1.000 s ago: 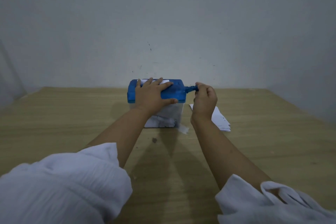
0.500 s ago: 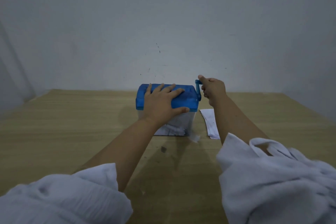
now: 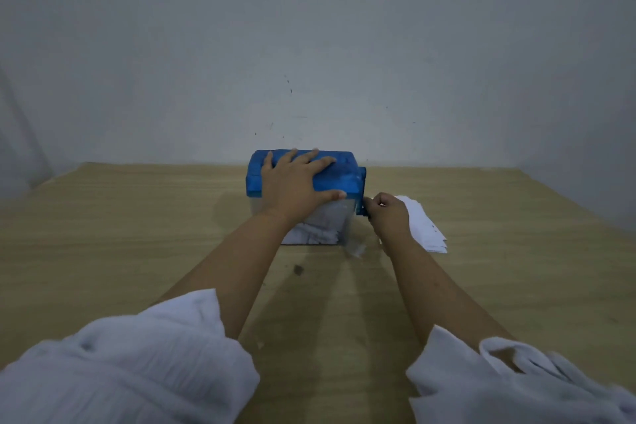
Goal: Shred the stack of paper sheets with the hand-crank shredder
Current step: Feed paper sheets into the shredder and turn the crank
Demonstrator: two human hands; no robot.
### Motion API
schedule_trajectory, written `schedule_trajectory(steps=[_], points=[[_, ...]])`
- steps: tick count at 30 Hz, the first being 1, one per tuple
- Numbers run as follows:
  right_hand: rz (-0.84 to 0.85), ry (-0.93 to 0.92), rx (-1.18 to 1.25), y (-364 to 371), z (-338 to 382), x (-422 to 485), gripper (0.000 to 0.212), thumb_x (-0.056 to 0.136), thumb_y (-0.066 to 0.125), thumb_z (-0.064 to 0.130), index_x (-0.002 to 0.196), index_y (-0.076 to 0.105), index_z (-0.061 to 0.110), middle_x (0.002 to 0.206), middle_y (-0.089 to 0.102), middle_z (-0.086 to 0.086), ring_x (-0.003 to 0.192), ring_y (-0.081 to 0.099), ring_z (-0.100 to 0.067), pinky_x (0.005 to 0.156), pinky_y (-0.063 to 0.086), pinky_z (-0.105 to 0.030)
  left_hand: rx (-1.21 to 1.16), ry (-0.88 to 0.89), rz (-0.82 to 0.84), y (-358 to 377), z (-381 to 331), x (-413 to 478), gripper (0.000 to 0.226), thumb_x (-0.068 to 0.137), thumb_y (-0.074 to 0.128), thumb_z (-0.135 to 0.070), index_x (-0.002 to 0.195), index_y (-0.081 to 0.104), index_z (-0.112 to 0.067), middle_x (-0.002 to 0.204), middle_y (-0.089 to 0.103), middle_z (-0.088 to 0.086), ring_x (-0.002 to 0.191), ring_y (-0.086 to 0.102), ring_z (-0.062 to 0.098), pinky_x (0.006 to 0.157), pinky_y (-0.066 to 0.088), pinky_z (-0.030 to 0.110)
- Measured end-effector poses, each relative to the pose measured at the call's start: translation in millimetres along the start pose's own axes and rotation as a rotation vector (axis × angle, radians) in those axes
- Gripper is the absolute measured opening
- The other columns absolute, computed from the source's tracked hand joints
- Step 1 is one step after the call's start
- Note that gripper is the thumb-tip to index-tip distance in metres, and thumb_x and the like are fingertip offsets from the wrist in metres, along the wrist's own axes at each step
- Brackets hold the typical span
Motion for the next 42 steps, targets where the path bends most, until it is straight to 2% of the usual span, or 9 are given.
schedule_trajectory(steps=[8,15,20,27,30,34,36,39,42], points=[[-0.228,-0.348,0.232,-20,31,-30,0.040,0.092,0.055,0.013,0.059,0.032,0.014,0.055,0.031,0.002,0.054,0.028,-0.009,0.052,0.025,-0.020,0.024,0.000,-0.012,2,-2,3,0.068,0.081,0.046,-0.070,0.141,0.032,-0.044,0.154,0.026,-0.012,0.142,0.020,0.018,0.115,0.004,0.047],[-0.046,-0.210,0.006,-15,8,-23,0.031,0.093,0.056,0.025,0.072,0.050,0.002,0.070,0.062,-0.020,0.051,0.047,-0.005,0.048,0.034,-0.013,0.125,0.076,-0.097,7,0,-2,0.067,0.084,0.038,-0.070,0.143,0.031,-0.039,0.151,0.030,-0.007,0.140,0.024,0.020,0.115,0.005,0.047],[-0.014,-0.167,-0.118,-13,11,-11,0.034,0.097,0.048,0.028,0.074,0.053,0.004,0.074,0.063,-0.012,0.063,0.050,-0.015,0.048,0.032,-0.011,0.184,0.104,-0.149,20,-3,-15,0.070,0.088,0.021,-0.064,0.144,0.035,-0.023,0.145,0.040,0.000,0.136,0.033,0.026,0.114,0.002,0.046],[-0.020,-0.144,0.153,-11,52,15,0.026,0.098,0.042,0.024,0.093,0.062,0.008,0.099,0.065,-0.010,0.094,0.058,-0.025,0.088,0.047,-0.041,0.188,0.171,-0.089,23,0,-30,0.072,0.076,-0.013,-0.055,0.140,-0.022,-0.022,0.159,-0.008,-0.001,0.140,-0.023,0.014,0.103,-0.034,0.031],[0.127,-0.148,0.150,-4,70,22,0.020,0.096,0.047,0.026,0.095,0.061,0.012,0.104,0.063,-0.009,0.099,0.058,-0.025,0.091,0.047,-0.042,0.157,0.174,-0.067,22,-3,-35,0.071,0.080,-0.009,-0.054,0.141,-0.018,-0.020,0.158,-0.008,0.003,0.137,-0.024,0.016,0.109,-0.024,0.031],[0.332,-0.050,0.286,3,74,17,0.025,0.096,0.045,0.030,0.106,0.062,0.014,0.097,0.064,-0.003,0.087,0.060,-0.019,0.086,0.048,-0.036,0.179,0.178,-0.142,28,-6,-41,0.064,0.092,0.023,-0.044,0.143,0.026,-0.005,0.149,0.035,0.016,0.137,0.024,0.027,0.108,0.021,0.042],[0.368,-0.028,0.358,5,72,14,0.027,0.096,0.043,0.032,0.105,0.062,0.015,0.097,0.065,-0.005,0.085,0.061,-0.019,0.084,0.048,-0.037,0.178,0.174,-0.128,25,-3,-42,0.062,0.095,0.022,-0.045,0.141,0.030,-0.005,0.147,0.038,0.016,0.136,0.028,0.025,0.107,0.025,0.041],[0.338,-0.069,0.318,5,69,11,0.038,0.091,0.042,0.041,0.108,0.060,0.012,0.110,0.063,-0.012,0.097,0.060,-0.025,0.092,0.046,-0.042,0.173,0.187,-0.062,17,1,-41,0.074,0.088,-0.012,-0.059,0.146,-0.002,-0.014,0.157,0.000,0.009,0.142,-0.007,0.019,0.114,-0.005,0.029],[0.318,-0.098,0.222,2,65,7,0.036,0.092,0.043,0.048,0.104,0.053,0.015,0.115,0.057,-0.010,0.106,0.055,-0.026,0.093,0.045,-0.042,0.195,0.134,0.021,9,8,-41,0.068,0.093,-0.002,-0.059,0.146,-0.017,-0.020,0.156,-0.020,0.001,0.141,-0.022,0.011,0.107,-0.024,0.027]])
Point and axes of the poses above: each hand's wrist, its own x-axis towards the middle knuckle, its own y-axis out of the palm, z = x × y, the point moved 2 cm from there along x, towards the middle knuckle
